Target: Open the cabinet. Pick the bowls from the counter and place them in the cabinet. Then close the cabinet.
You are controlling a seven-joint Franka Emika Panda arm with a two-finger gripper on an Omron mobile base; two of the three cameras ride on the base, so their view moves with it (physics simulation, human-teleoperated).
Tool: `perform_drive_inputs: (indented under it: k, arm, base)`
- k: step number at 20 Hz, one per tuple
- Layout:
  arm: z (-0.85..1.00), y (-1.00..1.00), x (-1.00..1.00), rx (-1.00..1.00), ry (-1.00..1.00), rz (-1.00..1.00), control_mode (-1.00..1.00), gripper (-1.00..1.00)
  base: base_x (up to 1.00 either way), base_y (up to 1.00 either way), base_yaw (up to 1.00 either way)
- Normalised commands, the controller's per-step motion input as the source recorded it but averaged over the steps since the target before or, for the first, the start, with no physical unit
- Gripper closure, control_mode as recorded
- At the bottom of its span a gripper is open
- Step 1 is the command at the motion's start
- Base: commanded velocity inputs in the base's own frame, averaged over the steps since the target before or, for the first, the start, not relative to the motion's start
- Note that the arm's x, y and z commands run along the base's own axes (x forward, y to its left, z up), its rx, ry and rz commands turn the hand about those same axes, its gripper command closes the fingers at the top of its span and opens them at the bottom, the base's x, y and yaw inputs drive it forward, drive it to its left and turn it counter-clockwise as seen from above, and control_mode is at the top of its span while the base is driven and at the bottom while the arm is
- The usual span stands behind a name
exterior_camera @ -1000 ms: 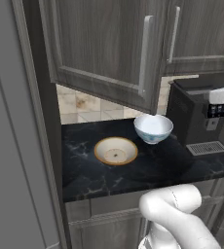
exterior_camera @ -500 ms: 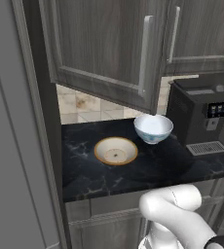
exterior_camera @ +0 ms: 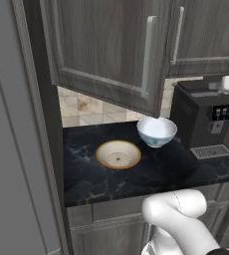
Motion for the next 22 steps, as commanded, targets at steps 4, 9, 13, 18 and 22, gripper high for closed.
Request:
perform_drive_inputs:
  k: [4, 9, 13, 18, 22]
  arm:
    - [0.00, 0.54, 0.42, 0.00, -0.01, 0.00, -1.00, -1.00]
    - [0.00, 0.30, 0.57, 0.00, 0.00, 0.01, -1.00, -1.00]
    - [0.00, 0.27, 0.38, 0.00, 0.00, 0.11, -1.00, -1.00]
    - [0.00, 0.52, 0.03, 0.00, 0.00, 0.18, -1.00, -1.00]
    - [0.00, 0.65, -0.03, 0.00, 0.00, 0.20, -1.00, -1.00]
  base:
    - [0.00, 0.00, 0.00]
    - [0.00, 0.00, 0.00]
    - [0.00, 0.00, 0.00]
    - [0.00, 0.00, 0.00]
    - [0.00, 0.00, 0.00]
